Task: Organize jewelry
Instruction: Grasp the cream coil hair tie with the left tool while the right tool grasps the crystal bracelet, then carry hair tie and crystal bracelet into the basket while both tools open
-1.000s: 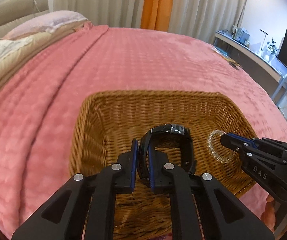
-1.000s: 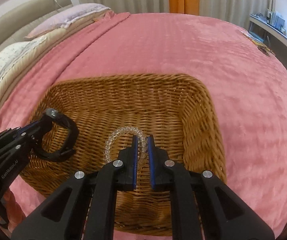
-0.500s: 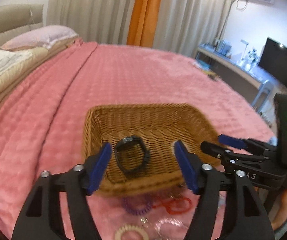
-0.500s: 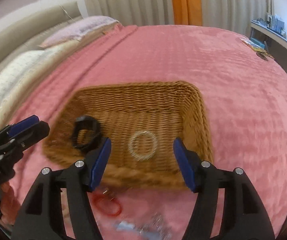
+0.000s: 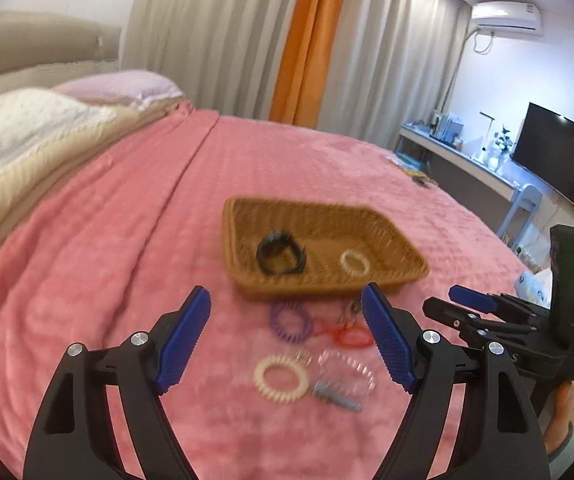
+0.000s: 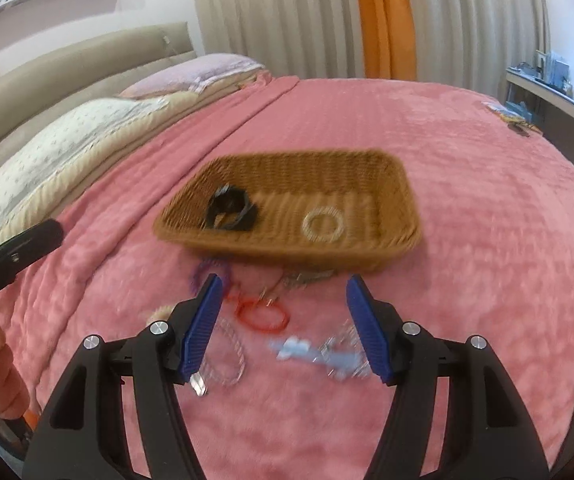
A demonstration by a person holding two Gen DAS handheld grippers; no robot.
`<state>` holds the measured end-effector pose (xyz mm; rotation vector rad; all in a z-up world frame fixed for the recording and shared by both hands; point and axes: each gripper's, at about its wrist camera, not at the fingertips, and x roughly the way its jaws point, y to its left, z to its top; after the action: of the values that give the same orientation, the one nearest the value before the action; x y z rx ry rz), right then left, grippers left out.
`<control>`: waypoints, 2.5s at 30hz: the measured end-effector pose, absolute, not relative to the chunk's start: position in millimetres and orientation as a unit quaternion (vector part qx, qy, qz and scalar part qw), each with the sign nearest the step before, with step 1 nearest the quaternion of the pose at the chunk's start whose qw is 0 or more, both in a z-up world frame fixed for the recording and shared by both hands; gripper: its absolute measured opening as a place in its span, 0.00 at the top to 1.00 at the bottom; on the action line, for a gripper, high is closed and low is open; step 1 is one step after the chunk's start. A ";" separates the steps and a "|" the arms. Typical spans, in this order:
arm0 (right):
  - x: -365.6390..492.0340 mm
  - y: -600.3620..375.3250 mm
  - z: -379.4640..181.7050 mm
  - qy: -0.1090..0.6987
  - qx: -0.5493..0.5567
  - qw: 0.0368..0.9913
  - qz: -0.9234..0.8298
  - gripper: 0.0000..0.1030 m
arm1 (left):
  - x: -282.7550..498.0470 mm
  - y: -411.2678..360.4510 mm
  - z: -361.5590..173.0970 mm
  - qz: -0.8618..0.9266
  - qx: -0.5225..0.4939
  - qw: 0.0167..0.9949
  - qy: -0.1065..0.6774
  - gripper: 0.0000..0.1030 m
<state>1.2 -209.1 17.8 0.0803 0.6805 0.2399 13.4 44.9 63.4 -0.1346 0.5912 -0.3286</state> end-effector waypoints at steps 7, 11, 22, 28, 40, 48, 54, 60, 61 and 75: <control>-1.9 -182.7 -19.5 0.360 0.010 0.924 0.127 0.47 | 27.5 56.2 12.4 -0.155 -0.085 0.922 0.343 0.28; 3.6 -173.1 -36.3 0.376 -0.008 0.918 0.129 0.60 | 34.9 56.0 -8.3 -0.156 -0.077 0.913 0.368 0.41; 21.6 -161.2 -54.3 0.414 -0.026 0.901 0.127 0.66 | 47.7 40.4 -41.2 -0.154 -0.046 0.891 0.425 0.54; 23.4 -149.2 -58.3 0.415 -0.053 0.901 0.117 0.74 | 47.4 26.6 -45.5 -0.135 0.000 0.894 0.428 0.61; 9.0 -156.5 -45.2 0.388 -0.036 0.913 0.121 0.94 | 36.7 20.2 -39.2 -0.146 0.019 0.904 0.402 0.92; -0.3 -166.2 -29.4 0.374 -0.006 0.918 0.133 0.94 | 28.8 24.7 -26.0 -0.163 -0.004 0.914 0.371 0.92; -9.7 -178.8 -6.6 0.356 0.015 0.925 0.134 0.94 | 19.6 20.1 -4.9 -0.165 -0.003 0.922 0.351 0.92; -13.8 -197.3 33.1 0.322 0.025 0.938 0.126 0.94 | 16.3 11.1 33.2 -0.172 -0.002 0.933 0.317 0.92; -12.7 -199.5 40.6 0.316 0.022 0.940 0.125 0.94 | 18.9 7.8 41.1 -0.173 0.002 0.935 0.311 0.92; 85.3 -217.7 84.7 0.295 0.013 0.950 0.107 0.94 | 118.8 -37.1 68.7 -0.176 0.013 0.939 0.296 0.92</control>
<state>85.3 -217.7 84.7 0.0271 0.5994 0.2170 118.8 -37.1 68.7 0.0268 0.6037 -0.3591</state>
